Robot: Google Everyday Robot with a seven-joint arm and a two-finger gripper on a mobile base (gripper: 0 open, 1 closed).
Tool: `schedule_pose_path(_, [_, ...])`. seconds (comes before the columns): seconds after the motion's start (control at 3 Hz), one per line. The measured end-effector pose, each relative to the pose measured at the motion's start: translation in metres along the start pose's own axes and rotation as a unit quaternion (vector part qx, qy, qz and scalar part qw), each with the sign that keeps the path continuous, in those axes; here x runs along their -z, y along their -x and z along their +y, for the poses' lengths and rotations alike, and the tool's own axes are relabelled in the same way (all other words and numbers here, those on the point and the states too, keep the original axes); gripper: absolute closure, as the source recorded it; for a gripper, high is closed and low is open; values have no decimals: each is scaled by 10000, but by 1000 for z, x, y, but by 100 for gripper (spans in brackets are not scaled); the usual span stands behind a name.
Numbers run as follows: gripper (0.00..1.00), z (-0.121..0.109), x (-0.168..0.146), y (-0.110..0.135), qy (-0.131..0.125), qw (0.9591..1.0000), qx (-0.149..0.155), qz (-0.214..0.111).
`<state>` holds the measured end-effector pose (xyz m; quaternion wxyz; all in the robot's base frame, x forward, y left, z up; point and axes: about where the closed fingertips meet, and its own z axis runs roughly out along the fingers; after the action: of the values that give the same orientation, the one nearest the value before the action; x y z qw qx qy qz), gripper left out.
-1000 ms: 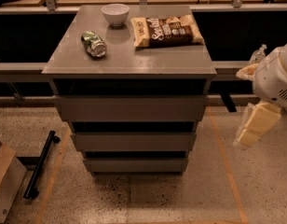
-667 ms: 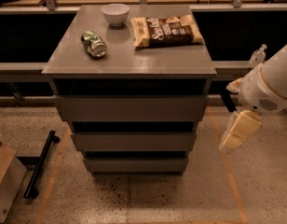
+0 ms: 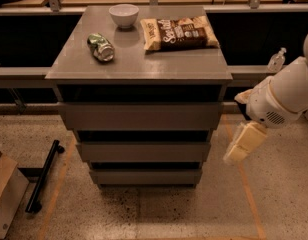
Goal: Open bottom drawer
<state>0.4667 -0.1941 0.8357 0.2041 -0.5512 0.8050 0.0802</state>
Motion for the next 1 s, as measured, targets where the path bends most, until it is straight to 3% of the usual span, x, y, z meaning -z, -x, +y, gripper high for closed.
schedule_pose_path(0.67, [0,-25,-87,5,273,9950,83,-954])
schedule_pose_path(1.0, [0,-31,-134,0,504,9915,-7,-1201])
